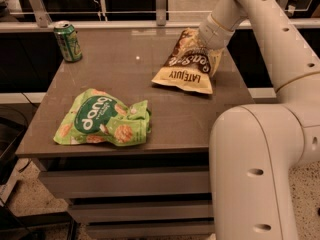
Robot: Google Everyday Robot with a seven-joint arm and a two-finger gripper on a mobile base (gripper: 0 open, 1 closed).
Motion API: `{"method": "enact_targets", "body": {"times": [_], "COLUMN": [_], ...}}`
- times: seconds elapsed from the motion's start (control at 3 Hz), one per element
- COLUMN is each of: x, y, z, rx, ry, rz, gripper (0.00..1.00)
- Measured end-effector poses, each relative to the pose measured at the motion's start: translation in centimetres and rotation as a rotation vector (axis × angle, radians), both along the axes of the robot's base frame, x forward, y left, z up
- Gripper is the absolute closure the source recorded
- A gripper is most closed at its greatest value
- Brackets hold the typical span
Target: Pick brown chip bag
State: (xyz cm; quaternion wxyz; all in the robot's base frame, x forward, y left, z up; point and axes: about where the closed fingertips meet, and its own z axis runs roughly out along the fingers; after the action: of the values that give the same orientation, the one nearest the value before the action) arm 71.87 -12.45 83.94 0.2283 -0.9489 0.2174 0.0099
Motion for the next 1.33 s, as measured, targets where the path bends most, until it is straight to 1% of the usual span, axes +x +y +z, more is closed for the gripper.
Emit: {"method": "enact_targets", "body": {"times": [0.33,0.67,1.0,1.33], "x": [0.0,-0.1,-0.1,1.5], "y": [-0.1,-0.1,-0.1,0.6], "z": [0.1,0.2,0.2,-0.1], "rx": [0.0,-0.001,0.0,0.018], "ry": [0.0,0.0,0.0,-0.042], "rz": [-0.001,-0.002,-0.002,-0.021], "gripper": [0.54,0.58,0.8,1.0]}}
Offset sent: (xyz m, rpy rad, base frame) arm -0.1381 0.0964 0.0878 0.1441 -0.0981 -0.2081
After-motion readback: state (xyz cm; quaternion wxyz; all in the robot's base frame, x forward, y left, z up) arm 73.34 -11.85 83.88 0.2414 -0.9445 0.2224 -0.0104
